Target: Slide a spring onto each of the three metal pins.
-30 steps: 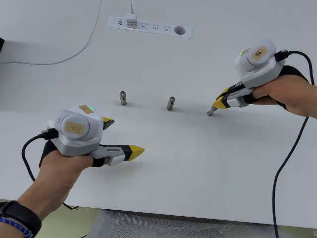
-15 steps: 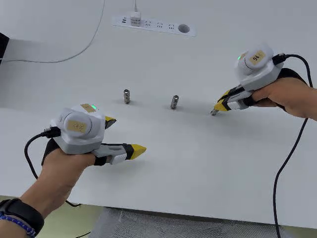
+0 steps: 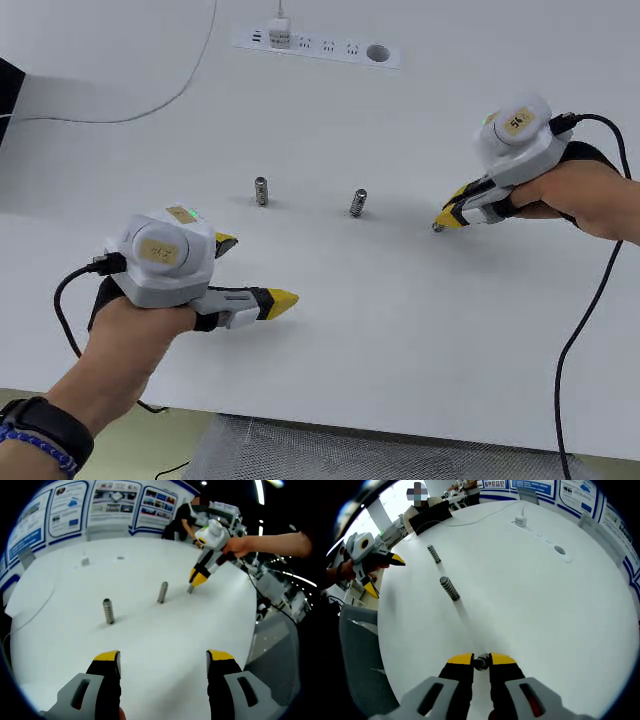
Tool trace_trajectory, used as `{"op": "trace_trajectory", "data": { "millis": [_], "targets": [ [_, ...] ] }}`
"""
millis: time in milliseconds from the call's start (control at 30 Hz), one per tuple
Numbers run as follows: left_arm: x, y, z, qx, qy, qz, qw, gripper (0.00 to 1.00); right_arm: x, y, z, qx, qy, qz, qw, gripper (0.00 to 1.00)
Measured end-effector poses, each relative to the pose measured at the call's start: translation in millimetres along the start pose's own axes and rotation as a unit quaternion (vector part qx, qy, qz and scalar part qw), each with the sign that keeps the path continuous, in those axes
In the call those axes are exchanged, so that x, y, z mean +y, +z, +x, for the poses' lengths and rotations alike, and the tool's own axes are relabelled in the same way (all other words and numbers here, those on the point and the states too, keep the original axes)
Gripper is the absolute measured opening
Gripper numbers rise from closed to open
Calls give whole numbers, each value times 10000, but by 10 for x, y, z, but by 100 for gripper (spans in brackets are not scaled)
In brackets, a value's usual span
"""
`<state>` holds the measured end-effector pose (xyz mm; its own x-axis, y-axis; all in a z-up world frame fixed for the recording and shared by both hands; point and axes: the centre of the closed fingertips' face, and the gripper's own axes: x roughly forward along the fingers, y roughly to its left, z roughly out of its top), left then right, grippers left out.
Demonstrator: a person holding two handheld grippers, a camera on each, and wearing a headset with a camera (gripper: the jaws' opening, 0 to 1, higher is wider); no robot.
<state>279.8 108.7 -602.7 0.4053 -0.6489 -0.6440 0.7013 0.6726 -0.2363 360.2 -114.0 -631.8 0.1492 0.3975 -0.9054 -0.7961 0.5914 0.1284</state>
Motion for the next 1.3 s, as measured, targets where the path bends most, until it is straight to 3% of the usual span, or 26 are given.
{"op": "trace_trajectory", "data": {
  "millis": [567, 967, 1300],
  "targets": [
    [-1, -6, -1, 19, -20, -14, 10000, 72, 25, -7, 25, 27, 46, -12, 10000, 18],
    [-18, 35, -15, -31, -24, 18, 10000, 72, -3, 2, -118, -121, -63, 19, 9999, 25],
    [-5, 27, -31, -18, -25, 95, 10000, 72, -52, -90, -244, -505, -175, 618, 9967, 30]
  ]
}}
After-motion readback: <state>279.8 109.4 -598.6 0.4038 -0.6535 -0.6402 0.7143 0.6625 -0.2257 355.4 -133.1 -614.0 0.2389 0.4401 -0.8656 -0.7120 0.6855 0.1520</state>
